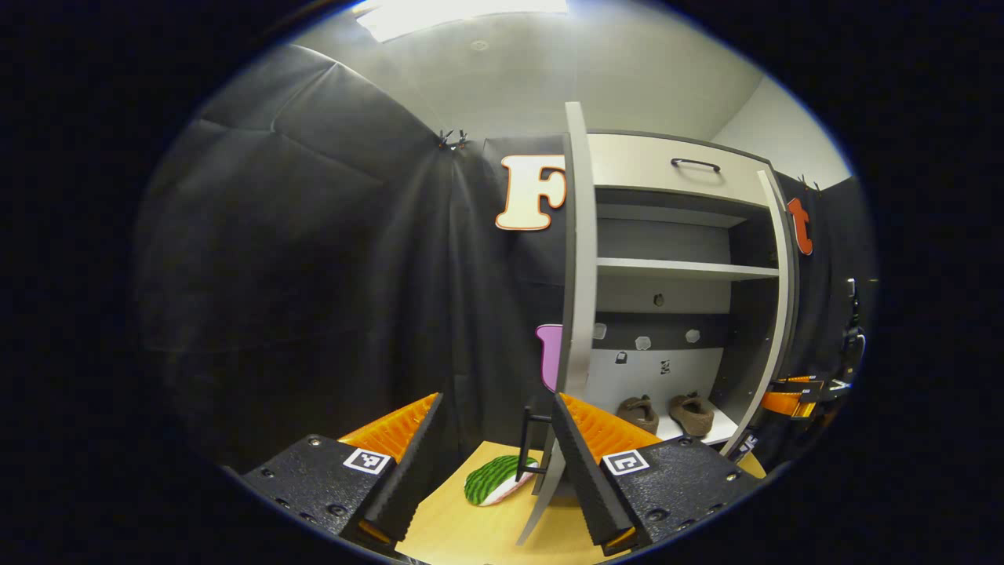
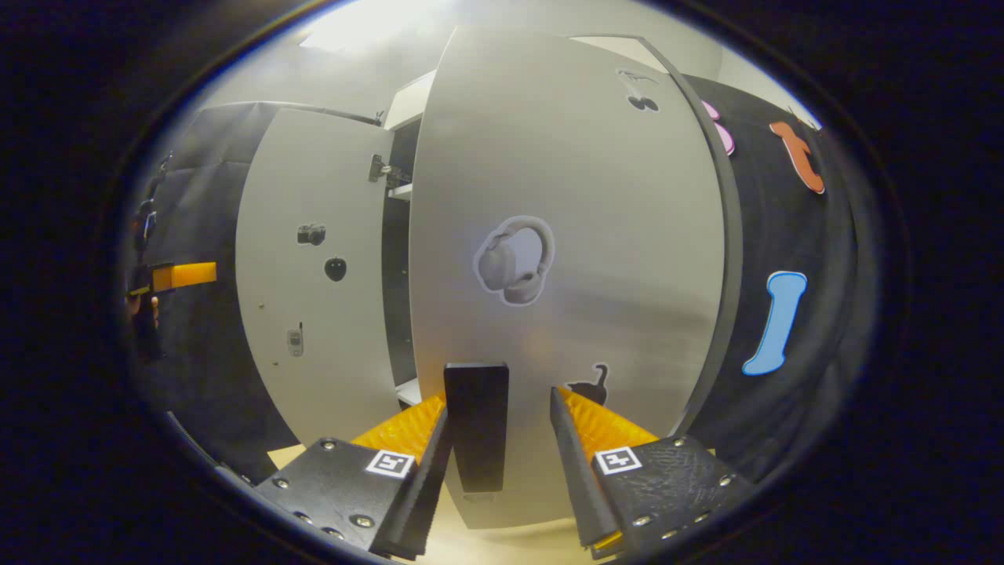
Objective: Grab one shoe with the right hand and put it into the shoe cabinet, grab the other shoe with the left hand and put it into the shoe cabinet; then close the right door with the right hand and the left door with the left hand.
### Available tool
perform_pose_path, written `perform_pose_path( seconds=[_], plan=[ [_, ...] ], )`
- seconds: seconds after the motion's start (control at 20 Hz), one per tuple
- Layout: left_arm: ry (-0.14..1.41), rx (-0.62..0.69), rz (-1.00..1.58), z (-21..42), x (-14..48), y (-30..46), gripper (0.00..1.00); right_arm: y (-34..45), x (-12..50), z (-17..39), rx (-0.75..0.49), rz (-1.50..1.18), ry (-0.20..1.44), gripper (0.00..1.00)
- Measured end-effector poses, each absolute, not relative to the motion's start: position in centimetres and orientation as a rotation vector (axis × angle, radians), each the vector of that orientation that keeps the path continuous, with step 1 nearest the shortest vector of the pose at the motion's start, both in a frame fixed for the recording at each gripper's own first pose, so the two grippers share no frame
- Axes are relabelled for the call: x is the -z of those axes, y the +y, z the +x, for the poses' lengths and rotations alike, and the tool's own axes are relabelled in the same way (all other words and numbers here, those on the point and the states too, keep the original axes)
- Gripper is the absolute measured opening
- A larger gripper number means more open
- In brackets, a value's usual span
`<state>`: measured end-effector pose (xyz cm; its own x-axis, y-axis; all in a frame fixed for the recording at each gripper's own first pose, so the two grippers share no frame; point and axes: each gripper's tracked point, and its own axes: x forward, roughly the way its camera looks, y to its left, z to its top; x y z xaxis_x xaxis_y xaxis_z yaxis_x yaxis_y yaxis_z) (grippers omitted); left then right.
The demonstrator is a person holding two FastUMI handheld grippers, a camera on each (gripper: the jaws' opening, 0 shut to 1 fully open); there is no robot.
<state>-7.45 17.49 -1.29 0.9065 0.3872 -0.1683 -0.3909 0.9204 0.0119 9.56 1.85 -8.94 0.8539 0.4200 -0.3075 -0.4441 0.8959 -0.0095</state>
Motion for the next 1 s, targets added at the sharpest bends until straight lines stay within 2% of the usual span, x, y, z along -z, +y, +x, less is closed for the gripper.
perform_pose_path(
  seconds=[0.05, 0.2, 0.4, 0.45, 0.5, 0.55, 0.65, 0.7, 0.75, 1.0],
  plan=[
    [0.176, -0.405, -0.03, -7.8, 1.5, 18.2, 0.83, 2.0, 9.0, 9.8, -0.448, -0.075, 0.308, 0.67],
    [0.206, -0.374, -0.06, -6.9, 3.6, 19.4, 0.83, 2.6, 9.3, 10.3, -0.425, -0.061, 0.312, 0.69],
    [0.255, -0.264, -0.082, -5.6, 6.5, 19.0, 0.83, 3.2, 9.6, 11.2, -0.386, -0.053, 0.313, 0.69],
    [0.258, -0.241, -0.076, -5.2, 7.0, 18.9, 0.79, 3.4, 9.7, 11.4, -0.374, -0.053, 0.311, 0.69],
    [0.259, -0.217, -0.07, -4.8, 7.3, 18.9, 0.79, 3.6, 9.7, 11.6, -0.362, -0.054, 0.31, 0.67],
    [0.263, -0.186, -0.067, -4.3, 7.6, 18.9, 0.83, 3.8, 9.8, 11.7, -0.352, -0.057, 0.308, 0.67],
    [0.261, -0.116, -0.074, -3.6, 8.3, 18.5, 0.84, 4.2, 9.8, 11.9, -0.331, -0.057, 0.307, 0.67],
    [0.256, -0.084, -0.084, -3.4, 8.3, 18.2, 0.79, 4.1, 9.8, 11.8, -0.321, -0.055, 0.307, 0.67],
    [0.255, -0.052, -0.099, -3.2, 8.6, 18.3, 0.83, 4.1, 9.9, 11.8, -0.311, -0.053, 0.307, 0.67],
    [0.258, 0.03, -0.138, -1.9, 9.5, 19.1, 0.83, 4.3, 10.0, 12.3, -0.263, -0.048, 0.303, 0.67]
  ],
)
